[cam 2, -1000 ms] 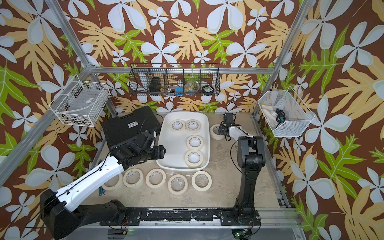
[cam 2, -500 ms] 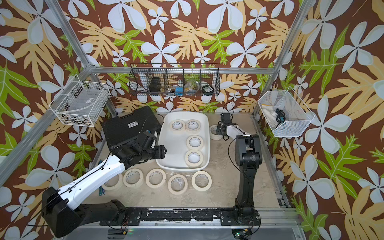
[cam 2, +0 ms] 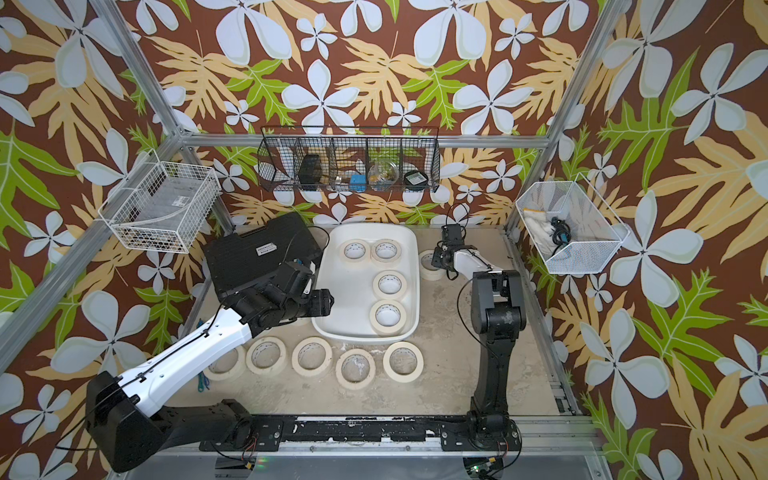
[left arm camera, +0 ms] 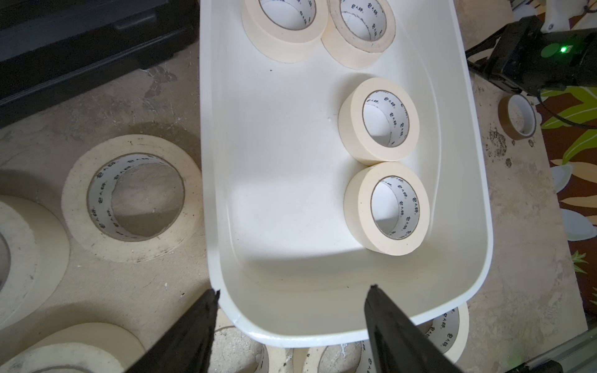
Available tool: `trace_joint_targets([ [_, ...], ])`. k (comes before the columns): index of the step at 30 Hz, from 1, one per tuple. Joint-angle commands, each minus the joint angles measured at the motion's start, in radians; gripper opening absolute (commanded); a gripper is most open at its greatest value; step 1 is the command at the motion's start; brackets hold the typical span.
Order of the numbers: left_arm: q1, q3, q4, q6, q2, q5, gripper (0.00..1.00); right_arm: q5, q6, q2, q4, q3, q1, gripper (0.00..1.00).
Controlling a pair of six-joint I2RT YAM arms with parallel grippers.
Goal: Take out the art tape in the storage box
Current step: Place the art tape at the center of the board, then pick up the art tape from the storage box.
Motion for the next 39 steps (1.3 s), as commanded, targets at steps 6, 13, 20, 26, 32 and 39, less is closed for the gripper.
trace_joint_targets([
  [6,0.001,0.041,0.007,0.021,0.03,-0.019,0.76,-0.07,0.009,-0.134,-0.041,-0.001,0.001,0.4],
  [13,0.001,0.133,0.039,0.038,0.119,-0.03,0.76,-0.157,0.021,-0.331,-0.062,-0.045,0.008,0.4],
  [20,0.001,0.269,0.045,0.024,0.244,-0.08,0.76,-0.266,0.038,-0.573,-0.068,-0.18,0.039,0.41],
  [26,0.011,0.315,0.098,-0.01,0.327,-0.116,0.76,-0.311,0.005,-0.785,-0.132,-0.289,0.065,0.42],
  [32,0.047,0.392,0.118,-0.062,0.47,-0.113,0.77,-0.337,-0.013,-0.952,-0.211,-0.399,0.071,0.42],
  [39,0.087,0.516,0.13,-0.114,0.653,-0.12,0.77,-0.359,0.012,-1.081,-0.259,-0.491,0.102,0.42],
])
